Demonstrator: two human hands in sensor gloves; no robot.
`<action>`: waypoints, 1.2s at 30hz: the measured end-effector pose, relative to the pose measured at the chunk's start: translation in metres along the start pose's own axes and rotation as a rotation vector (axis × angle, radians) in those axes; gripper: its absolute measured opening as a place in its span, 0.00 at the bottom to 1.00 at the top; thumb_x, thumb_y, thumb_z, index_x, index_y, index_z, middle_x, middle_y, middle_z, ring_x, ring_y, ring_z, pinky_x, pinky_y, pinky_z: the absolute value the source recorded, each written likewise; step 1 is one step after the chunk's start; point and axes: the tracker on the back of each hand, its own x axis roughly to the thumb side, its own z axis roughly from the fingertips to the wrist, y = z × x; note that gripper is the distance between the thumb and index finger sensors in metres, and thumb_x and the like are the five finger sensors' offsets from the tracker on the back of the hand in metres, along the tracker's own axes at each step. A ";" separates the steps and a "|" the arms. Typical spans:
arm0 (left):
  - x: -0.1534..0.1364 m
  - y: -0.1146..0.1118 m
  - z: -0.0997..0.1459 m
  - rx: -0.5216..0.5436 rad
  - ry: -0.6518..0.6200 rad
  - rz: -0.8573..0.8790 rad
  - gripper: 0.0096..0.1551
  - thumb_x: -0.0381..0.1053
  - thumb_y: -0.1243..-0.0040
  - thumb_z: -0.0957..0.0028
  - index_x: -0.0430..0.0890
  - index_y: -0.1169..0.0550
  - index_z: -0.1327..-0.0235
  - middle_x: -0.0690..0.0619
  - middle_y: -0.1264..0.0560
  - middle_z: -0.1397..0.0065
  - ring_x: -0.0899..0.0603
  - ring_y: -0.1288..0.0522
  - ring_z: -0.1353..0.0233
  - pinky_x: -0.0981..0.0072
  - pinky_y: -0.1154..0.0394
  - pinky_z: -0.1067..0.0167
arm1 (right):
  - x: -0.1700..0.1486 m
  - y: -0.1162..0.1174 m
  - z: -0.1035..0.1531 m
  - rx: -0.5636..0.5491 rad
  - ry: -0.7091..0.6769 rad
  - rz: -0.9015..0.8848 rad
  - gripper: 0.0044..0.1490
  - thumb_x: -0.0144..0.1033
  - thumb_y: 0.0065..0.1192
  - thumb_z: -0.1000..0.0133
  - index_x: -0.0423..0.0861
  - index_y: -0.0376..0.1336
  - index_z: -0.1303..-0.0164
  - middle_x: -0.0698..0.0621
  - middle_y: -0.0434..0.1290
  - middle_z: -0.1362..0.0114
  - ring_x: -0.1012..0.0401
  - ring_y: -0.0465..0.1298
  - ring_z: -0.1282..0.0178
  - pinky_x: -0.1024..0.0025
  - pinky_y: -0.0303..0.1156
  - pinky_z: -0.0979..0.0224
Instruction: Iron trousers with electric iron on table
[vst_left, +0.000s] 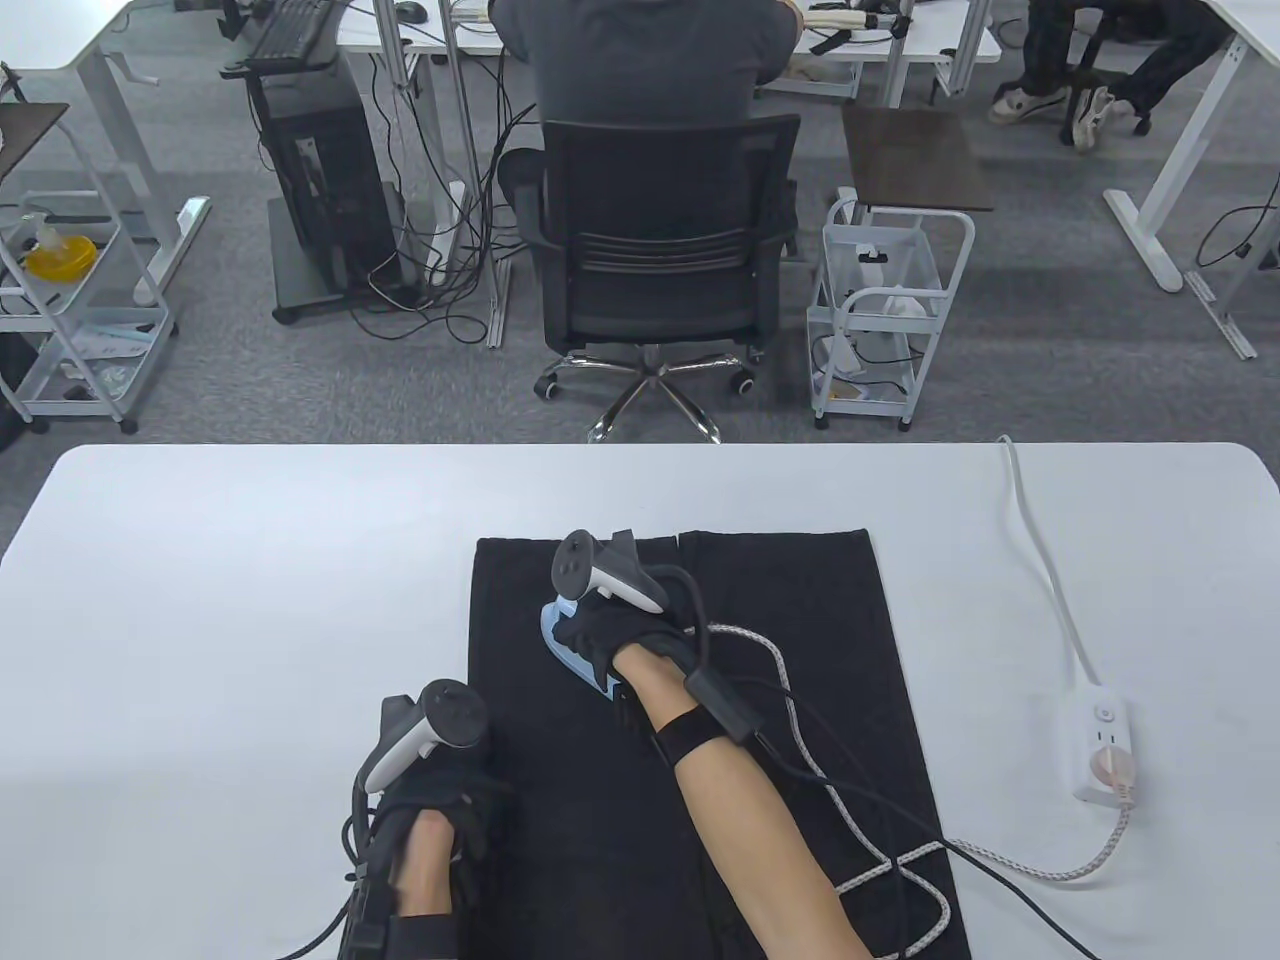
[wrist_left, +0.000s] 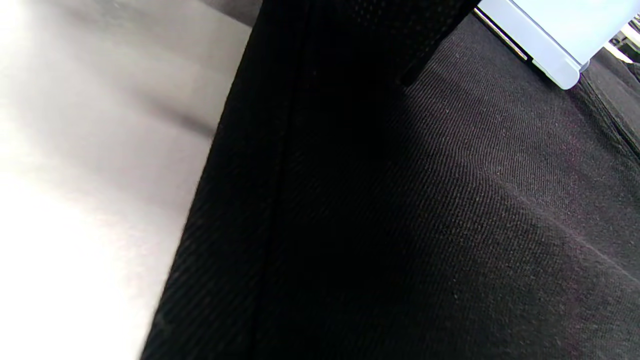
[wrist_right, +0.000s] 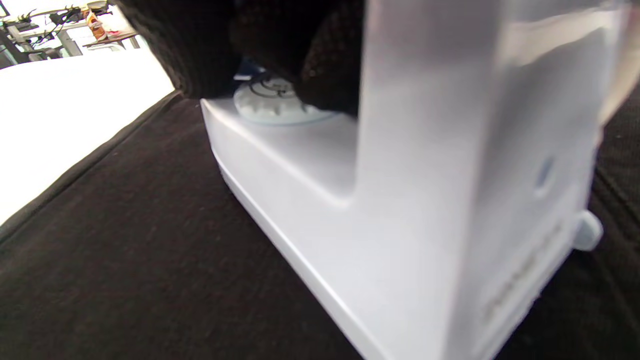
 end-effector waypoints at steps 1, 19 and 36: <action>0.000 0.000 0.000 0.000 0.000 0.000 0.56 0.51 0.38 0.33 0.40 0.63 0.16 0.33 0.74 0.19 0.20 0.76 0.25 0.13 0.65 0.39 | 0.000 0.000 0.001 0.004 -0.002 0.002 0.33 0.55 0.65 0.35 0.40 0.62 0.36 0.57 0.78 0.59 0.62 0.81 0.64 0.51 0.80 0.46; 0.000 0.000 0.000 -0.007 -0.009 0.016 0.56 0.52 0.39 0.33 0.41 0.63 0.16 0.34 0.75 0.19 0.21 0.78 0.25 0.14 0.67 0.40 | 0.014 0.048 0.113 0.066 -0.277 0.159 0.33 0.55 0.62 0.35 0.40 0.60 0.36 0.58 0.77 0.58 0.63 0.81 0.64 0.52 0.79 0.45; -0.005 0.002 0.001 0.007 0.005 0.020 0.49 0.46 0.43 0.32 0.45 0.62 0.16 0.38 0.74 0.17 0.23 0.77 0.24 0.14 0.66 0.39 | 0.018 0.049 0.115 0.038 -0.283 0.144 0.32 0.55 0.63 0.35 0.40 0.62 0.37 0.58 0.78 0.60 0.63 0.81 0.65 0.52 0.80 0.47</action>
